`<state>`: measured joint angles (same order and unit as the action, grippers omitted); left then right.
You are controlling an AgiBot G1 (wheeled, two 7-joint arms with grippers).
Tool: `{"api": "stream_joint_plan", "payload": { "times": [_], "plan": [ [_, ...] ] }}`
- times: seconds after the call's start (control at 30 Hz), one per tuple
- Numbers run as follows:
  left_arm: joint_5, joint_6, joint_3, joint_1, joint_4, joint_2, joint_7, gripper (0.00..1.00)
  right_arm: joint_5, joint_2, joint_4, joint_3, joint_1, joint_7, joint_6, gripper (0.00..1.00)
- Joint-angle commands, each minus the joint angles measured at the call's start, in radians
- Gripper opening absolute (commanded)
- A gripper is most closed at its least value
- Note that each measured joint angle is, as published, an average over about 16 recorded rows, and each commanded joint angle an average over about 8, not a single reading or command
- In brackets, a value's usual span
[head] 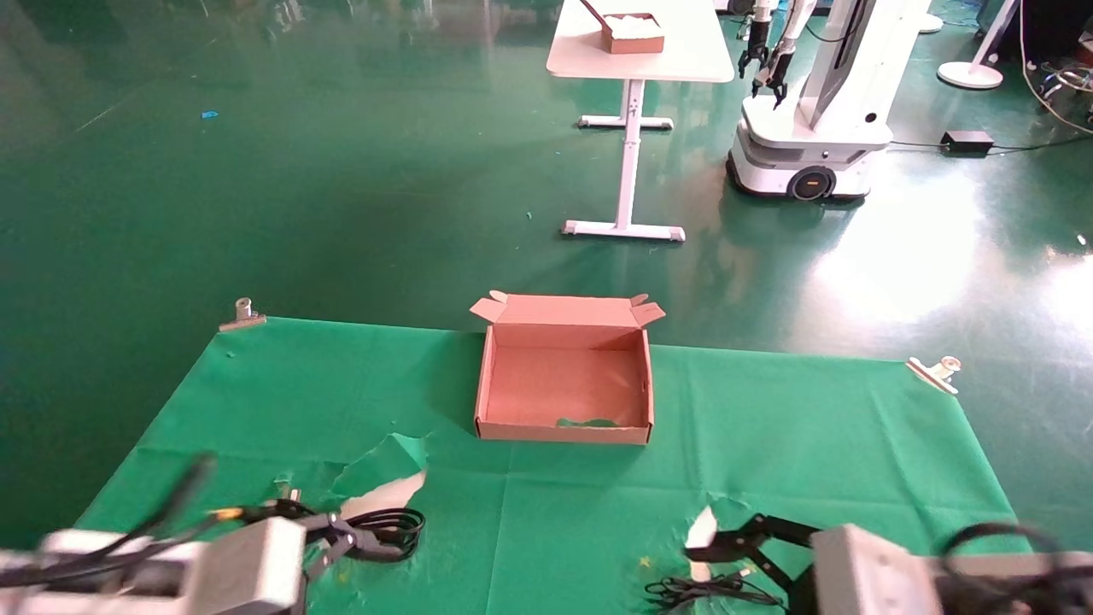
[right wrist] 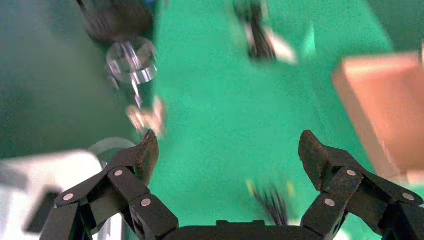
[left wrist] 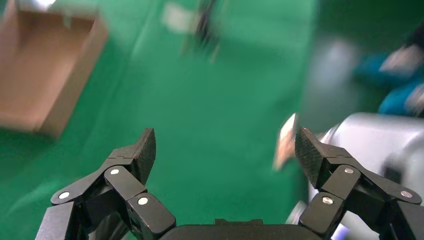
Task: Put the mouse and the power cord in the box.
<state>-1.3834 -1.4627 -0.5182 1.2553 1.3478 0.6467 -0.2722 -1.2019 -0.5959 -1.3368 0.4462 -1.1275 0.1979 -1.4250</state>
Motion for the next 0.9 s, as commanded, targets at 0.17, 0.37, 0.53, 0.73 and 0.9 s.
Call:
{"api": "stream_joint_plan", "payload": {
  "times": [0.17,0.37,0.53,0.73,0.9],
  "plan": [
    [-0.241,0.021,-0.079,0.086,0.004,0.056,-0.026,1.00,-0.131,-0.012,-0.014,0.043,-0.047,0.018,0.025,1.00],
    [-0.283,0.027,-0.093,0.099,-0.011,0.072,-0.014,1.00,-0.142,-0.021,0.000,0.048,-0.054,0.010,0.026,1.00],
    [-0.399,0.081,-0.131,0.102,-0.035,0.125,-0.002,1.00,-0.140,-0.035,0.007,0.051,-0.049,0.011,0.037,1.00],
    [-0.623,0.188,-0.203,0.105,-0.116,0.242,-0.036,1.00,-0.138,-0.034,0.000,0.051,-0.047,0.022,0.037,1.00],
    [-0.760,0.266,-0.238,0.117,-0.199,0.315,-0.072,1.00,-0.137,-0.024,-0.005,0.053,-0.048,0.027,0.025,1.00]
  ]
}}
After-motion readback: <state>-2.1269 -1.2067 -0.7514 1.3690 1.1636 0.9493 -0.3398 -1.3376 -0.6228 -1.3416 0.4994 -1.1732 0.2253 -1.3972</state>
